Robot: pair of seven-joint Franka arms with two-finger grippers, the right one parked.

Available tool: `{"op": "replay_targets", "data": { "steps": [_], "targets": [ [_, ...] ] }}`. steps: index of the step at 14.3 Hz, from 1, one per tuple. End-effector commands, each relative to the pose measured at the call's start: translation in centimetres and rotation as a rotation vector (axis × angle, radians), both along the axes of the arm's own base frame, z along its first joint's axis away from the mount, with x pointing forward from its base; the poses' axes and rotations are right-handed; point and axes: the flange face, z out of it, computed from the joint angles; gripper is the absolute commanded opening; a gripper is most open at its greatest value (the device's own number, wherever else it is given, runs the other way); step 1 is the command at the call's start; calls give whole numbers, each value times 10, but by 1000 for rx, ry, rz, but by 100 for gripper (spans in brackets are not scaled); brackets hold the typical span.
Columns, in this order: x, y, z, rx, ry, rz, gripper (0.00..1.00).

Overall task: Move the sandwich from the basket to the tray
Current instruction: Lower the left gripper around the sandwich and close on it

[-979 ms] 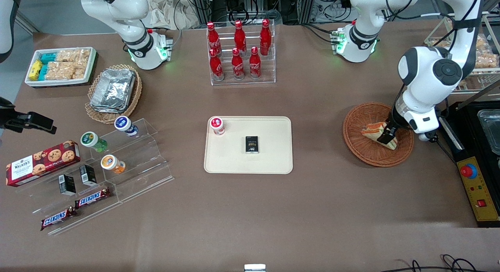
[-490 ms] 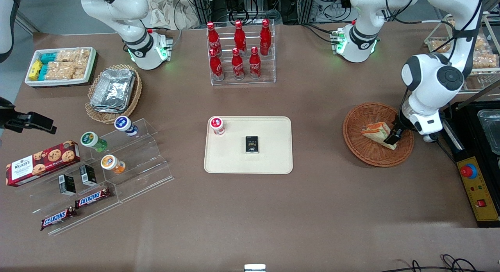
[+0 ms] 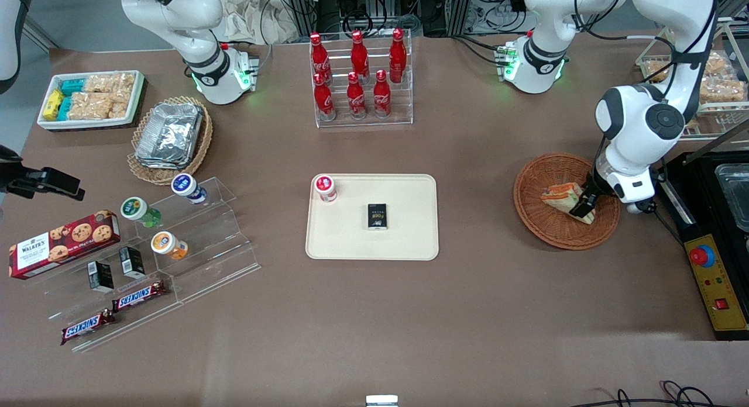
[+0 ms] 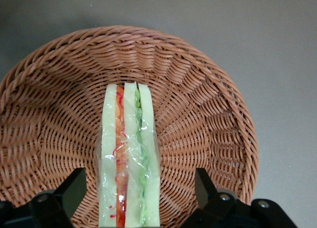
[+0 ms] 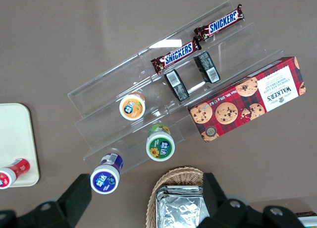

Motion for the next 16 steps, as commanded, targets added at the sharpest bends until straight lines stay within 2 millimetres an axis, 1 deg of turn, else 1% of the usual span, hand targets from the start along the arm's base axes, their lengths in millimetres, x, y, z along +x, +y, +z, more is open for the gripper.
{"op": "replay_targets", "data": {
  "steps": [1, 7, 8, 9, 10, 11, 12, 13, 16],
  "targets": [
    [-7, -3, -9, -6, -42, 27, 98],
    [-10, -9, -15, -28, -36, 53, 97],
    [-10, -9, -17, -28, -34, 54, 94],
    [-10, -10, -19, -28, -34, 52, 85],
    [-10, -11, -20, -28, -31, 48, 71],
    [-10, -14, -21, -28, -29, 42, 47],
    [-11, -17, -22, -28, -26, 34, 20],
    [-10, -18, -23, -28, -25, 31, 0],
    [-10, -18, -22, -27, -22, 17, 0]
  ]
}}
